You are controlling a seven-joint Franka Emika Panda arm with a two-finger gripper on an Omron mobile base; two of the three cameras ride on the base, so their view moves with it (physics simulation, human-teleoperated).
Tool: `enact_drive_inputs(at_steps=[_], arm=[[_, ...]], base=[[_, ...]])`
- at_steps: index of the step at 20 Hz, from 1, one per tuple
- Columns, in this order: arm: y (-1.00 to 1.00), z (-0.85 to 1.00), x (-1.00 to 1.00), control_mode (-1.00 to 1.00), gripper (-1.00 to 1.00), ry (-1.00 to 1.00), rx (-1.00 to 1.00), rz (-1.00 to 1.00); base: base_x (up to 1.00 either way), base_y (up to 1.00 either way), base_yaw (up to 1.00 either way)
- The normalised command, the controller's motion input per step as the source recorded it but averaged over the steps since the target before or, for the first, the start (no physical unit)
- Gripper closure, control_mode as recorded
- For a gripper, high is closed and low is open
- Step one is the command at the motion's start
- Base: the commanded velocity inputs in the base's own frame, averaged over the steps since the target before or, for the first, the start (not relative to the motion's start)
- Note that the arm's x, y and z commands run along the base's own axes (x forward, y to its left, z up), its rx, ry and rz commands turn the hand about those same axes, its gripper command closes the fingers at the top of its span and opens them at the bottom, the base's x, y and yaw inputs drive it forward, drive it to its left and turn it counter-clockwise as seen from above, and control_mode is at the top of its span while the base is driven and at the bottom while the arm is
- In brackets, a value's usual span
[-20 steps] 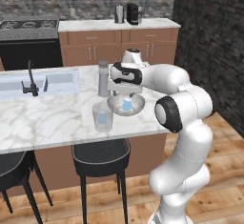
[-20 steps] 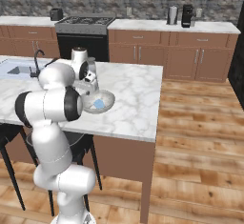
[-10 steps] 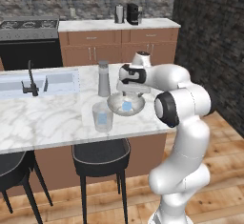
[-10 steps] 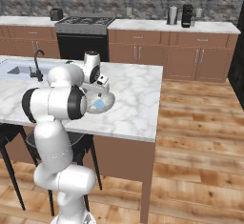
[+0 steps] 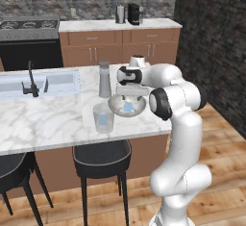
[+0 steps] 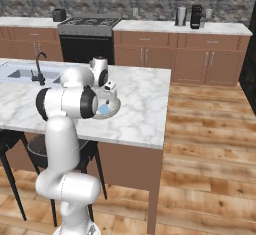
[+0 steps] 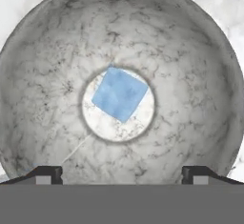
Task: There are two ice cubes in the ice bowl. Place both ice cubes in the glass cup.
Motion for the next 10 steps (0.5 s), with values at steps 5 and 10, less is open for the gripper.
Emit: enact_drive_inputs(at_steps=[5,10], arm=[[0.0,-0.36,0.22,-1.0,-1.0,0.11,-0.02,0.0],[0.0,-0.27,0.3,-1.0,-1.0,0.01,-0.03,0.0]], base=[[0.0,0.0,0.0],[0.0,0.0,0.0]])
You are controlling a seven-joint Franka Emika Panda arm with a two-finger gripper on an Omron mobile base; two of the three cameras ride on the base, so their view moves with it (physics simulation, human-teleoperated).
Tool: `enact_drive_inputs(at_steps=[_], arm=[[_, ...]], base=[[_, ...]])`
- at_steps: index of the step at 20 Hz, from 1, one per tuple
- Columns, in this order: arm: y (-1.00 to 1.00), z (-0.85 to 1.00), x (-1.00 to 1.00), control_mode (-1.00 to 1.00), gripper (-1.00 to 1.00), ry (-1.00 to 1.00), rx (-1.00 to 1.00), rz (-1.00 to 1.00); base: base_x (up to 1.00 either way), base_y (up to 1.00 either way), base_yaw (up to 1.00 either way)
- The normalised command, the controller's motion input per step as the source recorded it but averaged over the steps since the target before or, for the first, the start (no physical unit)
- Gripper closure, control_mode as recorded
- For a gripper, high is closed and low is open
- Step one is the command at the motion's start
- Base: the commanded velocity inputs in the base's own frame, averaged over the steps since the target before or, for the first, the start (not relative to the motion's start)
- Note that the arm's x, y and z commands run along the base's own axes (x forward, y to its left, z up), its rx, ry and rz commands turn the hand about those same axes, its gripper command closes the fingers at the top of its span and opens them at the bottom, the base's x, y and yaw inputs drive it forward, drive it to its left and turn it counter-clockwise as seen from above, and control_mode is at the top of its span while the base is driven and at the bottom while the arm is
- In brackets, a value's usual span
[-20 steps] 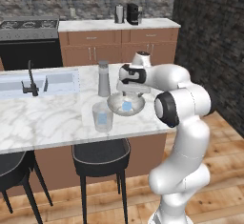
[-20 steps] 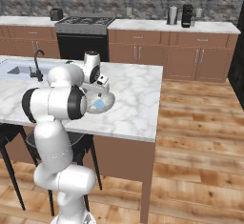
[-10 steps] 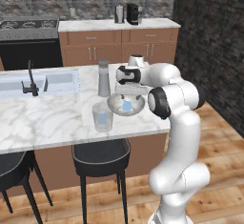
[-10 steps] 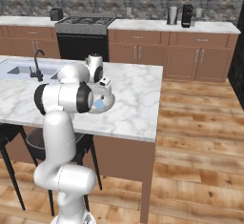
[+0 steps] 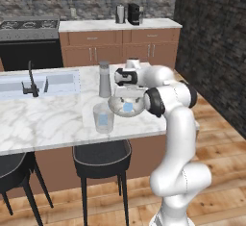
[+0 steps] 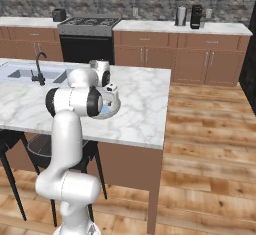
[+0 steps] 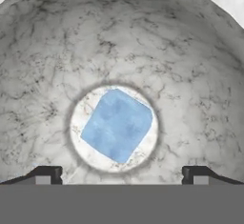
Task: There are two ice cubes in the ice bowl. Place both ice cubes in the glass cup.
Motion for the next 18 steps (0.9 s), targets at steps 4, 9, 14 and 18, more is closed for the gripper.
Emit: enact_drive_inputs(at_steps=[4,9,14,18], arm=[[0.0,-0.33,0.15,-1.0,-1.0,0.0,-0.04,0.0],[0.02,-0.36,0.17,-1.0,-1.0,0.0,-0.03,0.0],[0.02,-0.27,0.02,-1.0,-1.0,0.0,-0.02,0.0],[0.0,-0.22,0.0,-1.0,-1.0,0.0,-0.01,0.0]], base=[[0.0,0.0,0.0],[0.0,0.0,0.0],[0.0,0.0,0.0],[0.0,0.0,0.0]])
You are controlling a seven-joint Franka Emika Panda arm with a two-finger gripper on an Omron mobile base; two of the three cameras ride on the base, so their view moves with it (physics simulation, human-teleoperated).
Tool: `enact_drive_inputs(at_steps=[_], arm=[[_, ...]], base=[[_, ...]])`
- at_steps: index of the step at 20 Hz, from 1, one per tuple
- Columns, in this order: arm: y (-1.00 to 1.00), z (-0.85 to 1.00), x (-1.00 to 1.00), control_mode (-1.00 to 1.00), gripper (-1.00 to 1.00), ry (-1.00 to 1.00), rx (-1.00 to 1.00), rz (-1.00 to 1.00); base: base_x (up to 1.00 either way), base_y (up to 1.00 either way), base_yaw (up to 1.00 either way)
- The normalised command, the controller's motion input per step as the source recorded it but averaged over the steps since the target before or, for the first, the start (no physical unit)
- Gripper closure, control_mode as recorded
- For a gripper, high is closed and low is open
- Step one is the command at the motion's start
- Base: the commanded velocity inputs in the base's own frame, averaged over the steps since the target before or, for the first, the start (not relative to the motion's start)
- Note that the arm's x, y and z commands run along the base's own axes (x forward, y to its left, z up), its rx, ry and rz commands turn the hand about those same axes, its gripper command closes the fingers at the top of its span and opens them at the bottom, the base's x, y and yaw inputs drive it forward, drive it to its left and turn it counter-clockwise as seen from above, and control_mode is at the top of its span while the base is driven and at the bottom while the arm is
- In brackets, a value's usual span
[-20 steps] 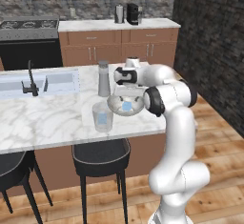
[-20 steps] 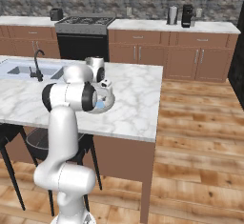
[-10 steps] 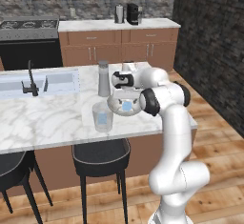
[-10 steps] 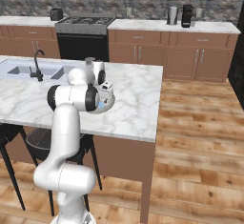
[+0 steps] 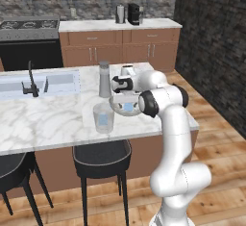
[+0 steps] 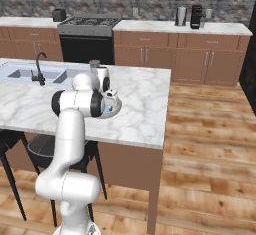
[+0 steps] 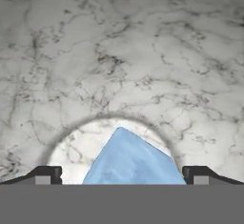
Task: There are two ice cubes in the ice bowl. Place both ice cubes in the glass cup.
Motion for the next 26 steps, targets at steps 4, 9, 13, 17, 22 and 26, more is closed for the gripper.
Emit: enact_drive_inputs(at_steps=[4,9,13,17,22,26], arm=[[0.0,-0.19,0.0,-1.0,1.0,0.0,0.0,0.0],[0.02,-0.02,-0.09,-1.0,1.0,0.0,0.0,0.0],[0.0,0.25,-0.23,-1.0,1.0,0.0,0.0,0.0],[0.0,0.91,-0.46,-1.0,1.0,-0.01,0.01,0.0],[0.05,0.97,-0.79,-1.0,1.0,0.0,0.03,0.0],[0.27,0.64,-0.73,-1.0,1.0,0.0,0.01,0.0]], base=[[0.0,0.0,0.0],[0.0,0.0,0.0],[0.0,0.0,0.0],[0.0,0.0,0.0],[0.0,0.0,0.0],[0.0,0.0,0.0]])
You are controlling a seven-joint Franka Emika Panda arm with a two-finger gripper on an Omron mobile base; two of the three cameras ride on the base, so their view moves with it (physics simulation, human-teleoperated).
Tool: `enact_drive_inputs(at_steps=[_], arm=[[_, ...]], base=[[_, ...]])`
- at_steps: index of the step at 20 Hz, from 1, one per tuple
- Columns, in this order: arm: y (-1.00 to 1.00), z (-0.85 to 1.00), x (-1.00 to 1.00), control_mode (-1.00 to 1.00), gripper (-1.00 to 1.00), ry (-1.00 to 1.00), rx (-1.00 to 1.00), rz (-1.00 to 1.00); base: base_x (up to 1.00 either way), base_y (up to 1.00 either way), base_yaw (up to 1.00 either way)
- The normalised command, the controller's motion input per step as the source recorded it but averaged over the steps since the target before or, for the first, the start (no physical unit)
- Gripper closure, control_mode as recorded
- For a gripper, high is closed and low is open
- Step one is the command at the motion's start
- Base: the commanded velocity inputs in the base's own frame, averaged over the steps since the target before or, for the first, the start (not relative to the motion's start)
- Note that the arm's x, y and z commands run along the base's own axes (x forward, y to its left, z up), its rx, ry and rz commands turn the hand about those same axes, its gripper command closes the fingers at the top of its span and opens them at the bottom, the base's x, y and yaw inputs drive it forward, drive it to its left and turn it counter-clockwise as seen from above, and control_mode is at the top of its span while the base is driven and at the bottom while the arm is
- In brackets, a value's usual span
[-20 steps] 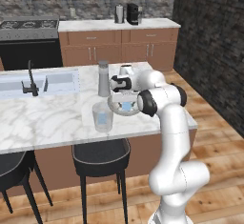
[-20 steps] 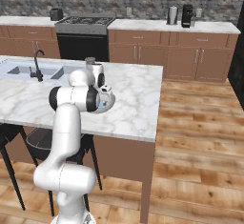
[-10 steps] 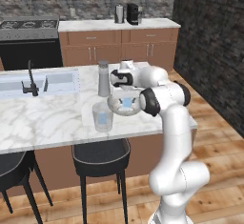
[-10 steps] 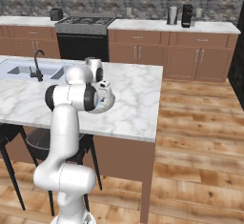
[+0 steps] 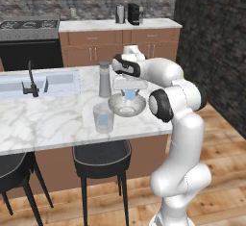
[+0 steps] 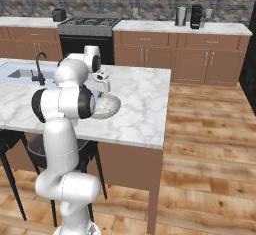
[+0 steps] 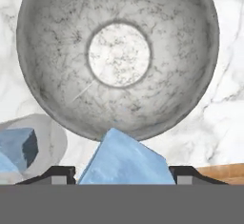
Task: There are two ice cubes in the ice bowl. Place both ice cubes in the glass cup.
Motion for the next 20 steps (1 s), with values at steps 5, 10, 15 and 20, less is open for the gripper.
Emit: enact_drive_inputs(at_steps=[5,10,15,20], arm=[[0.76,0.02,-0.21,-1.0,1.0,0.0,0.0,0.0],[0.87,0.07,0.0,-1.0,1.0,0.0,0.0,0.0],[0.82,0.06,0.02,-1.0,1.0,0.0,0.0,0.0],[0.37,0.0,0.17,-1.0,1.0,-0.01,0.0,-0.01]], base=[[0.0,0.0,0.0],[0.0,0.0,0.0],[0.0,0.0,0.0],[0.0,0.0,0.0]])
